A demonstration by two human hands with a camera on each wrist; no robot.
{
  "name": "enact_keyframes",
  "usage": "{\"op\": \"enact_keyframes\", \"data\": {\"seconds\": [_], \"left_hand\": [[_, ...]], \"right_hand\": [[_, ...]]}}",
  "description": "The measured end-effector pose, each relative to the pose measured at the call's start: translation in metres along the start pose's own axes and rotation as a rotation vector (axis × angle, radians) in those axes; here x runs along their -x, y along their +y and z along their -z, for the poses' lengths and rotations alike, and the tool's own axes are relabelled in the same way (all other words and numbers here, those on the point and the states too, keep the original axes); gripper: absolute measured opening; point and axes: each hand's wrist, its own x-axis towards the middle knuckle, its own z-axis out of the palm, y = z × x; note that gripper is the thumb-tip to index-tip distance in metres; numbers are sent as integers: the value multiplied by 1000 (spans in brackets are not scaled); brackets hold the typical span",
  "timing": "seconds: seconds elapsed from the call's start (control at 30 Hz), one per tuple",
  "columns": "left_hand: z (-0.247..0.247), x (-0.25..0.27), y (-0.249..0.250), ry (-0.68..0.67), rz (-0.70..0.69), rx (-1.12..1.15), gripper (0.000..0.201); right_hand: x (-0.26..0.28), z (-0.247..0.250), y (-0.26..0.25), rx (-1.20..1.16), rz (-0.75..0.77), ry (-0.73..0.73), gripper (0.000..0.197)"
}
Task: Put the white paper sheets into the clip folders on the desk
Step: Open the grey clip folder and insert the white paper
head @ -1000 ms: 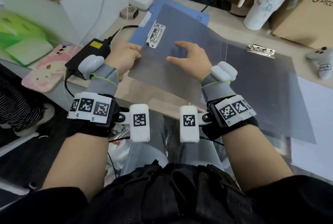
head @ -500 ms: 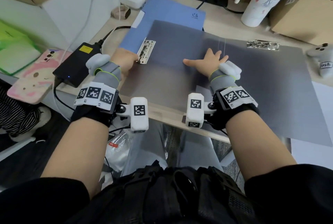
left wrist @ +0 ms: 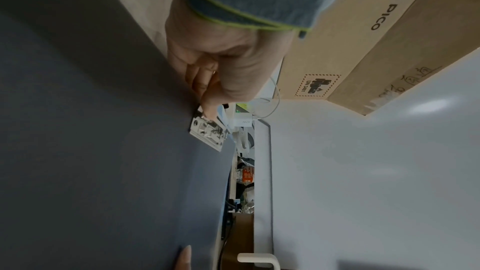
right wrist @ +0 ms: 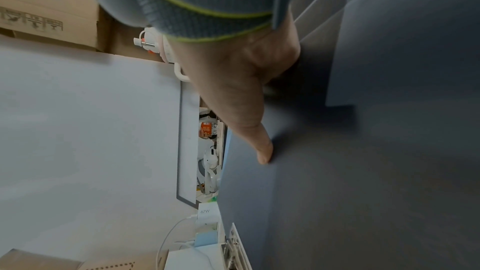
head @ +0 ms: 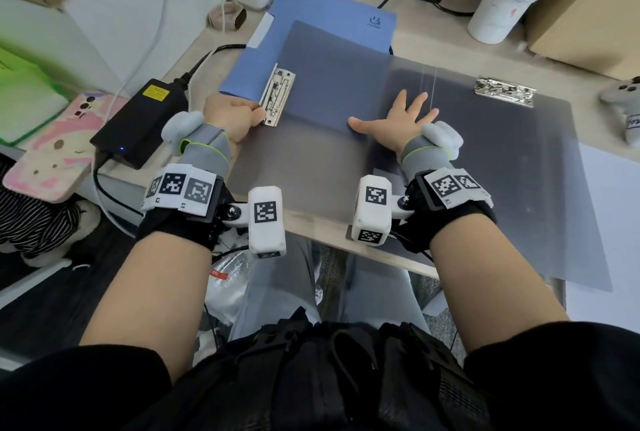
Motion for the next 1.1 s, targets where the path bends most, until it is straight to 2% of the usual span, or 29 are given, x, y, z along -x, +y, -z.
{"op": "enact_keyframes", "data": {"seconds": [0.13,0.23,0.33,0.4,0.47,0.53,0.67,0.73,0.87,0.97,1.1], "left_hand": [[5,6,4,-20,10,54,3],[7,14,10,-93,102,-43,25],[9,19,17,-79,97,-101,44],[10,17,17,15,13,-120,44],[9,12,15,145,-147,-150,35],[2,13,17,124,-263,-68,24],[-15,14,30,127,-399,11,29],[-22,7,37,141,-442,-91,30],[-36,-9,43,159,-444,-361,31],[-46,-16,46,130,-359,-721,27],[-58,-18,59,131,-266,-955,41]], "right_hand": [[2,0,-1,-15,9,0,118],[4,0,-1,-46,8,9,118],[4,1,-1,-55,6,10,118],[5,1,-1,-56,7,9,118],[6,1,-1,-57,6,10,117],[8,1,-2,-60,7,12,116],[7,3,0,-73,10,20,116],[7,4,1,-70,11,20,116],[8,4,1,-71,13,12,116],[9,6,0,-86,18,11,115],[13,14,-1,-150,24,-10,108]]}}
